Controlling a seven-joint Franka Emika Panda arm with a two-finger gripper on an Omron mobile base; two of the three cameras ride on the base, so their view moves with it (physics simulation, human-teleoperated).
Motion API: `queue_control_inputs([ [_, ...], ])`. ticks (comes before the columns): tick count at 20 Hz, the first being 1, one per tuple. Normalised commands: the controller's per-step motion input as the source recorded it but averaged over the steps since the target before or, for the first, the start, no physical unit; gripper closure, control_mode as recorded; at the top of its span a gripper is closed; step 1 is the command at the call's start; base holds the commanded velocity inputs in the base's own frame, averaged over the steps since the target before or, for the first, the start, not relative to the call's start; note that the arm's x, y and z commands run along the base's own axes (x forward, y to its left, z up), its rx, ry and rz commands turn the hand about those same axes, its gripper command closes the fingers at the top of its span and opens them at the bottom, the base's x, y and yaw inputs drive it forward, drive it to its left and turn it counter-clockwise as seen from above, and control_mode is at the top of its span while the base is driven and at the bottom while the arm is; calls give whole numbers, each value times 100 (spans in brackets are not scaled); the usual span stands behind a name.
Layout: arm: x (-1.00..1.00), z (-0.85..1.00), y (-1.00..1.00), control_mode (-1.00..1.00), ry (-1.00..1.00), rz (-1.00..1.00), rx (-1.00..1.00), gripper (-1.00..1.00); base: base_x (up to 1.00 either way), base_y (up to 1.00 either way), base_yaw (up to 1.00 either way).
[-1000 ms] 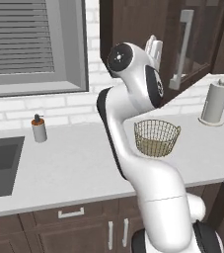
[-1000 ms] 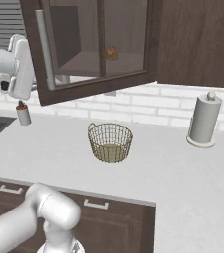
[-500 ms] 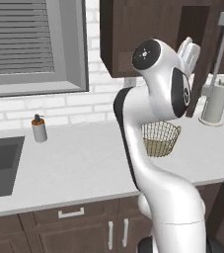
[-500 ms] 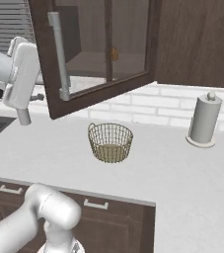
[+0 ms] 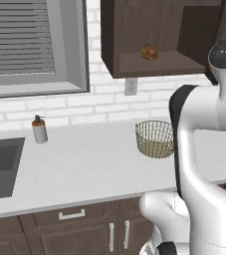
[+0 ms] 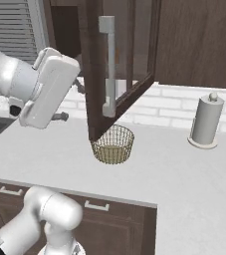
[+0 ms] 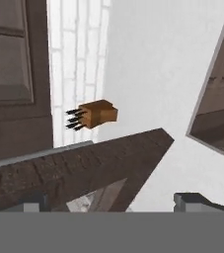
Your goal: Open the cabinet, pick up the bread from the cabinet and place it in the basket. Then move the basket to the dining counter.
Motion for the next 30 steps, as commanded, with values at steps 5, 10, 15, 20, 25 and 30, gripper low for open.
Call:
queue_control_inputs([
  [5,-76,8,-100,-100,-3,-16,13,-100,0,0,0],
  [10,-30,3,-100,-100,-3,-15,9,-100,0,0,0],
  [15,0,5,-73,-100,-7,-6,5,-100,0,0,0],
  [20,35,0,57,-100,-9,0,2,-100,0,0,0],
  [25,27,3,96,-100,-11,3,0,-100,0,0,0],
  [30,39,1,100,-100,-4,7,0,-100,0,0,0],
])
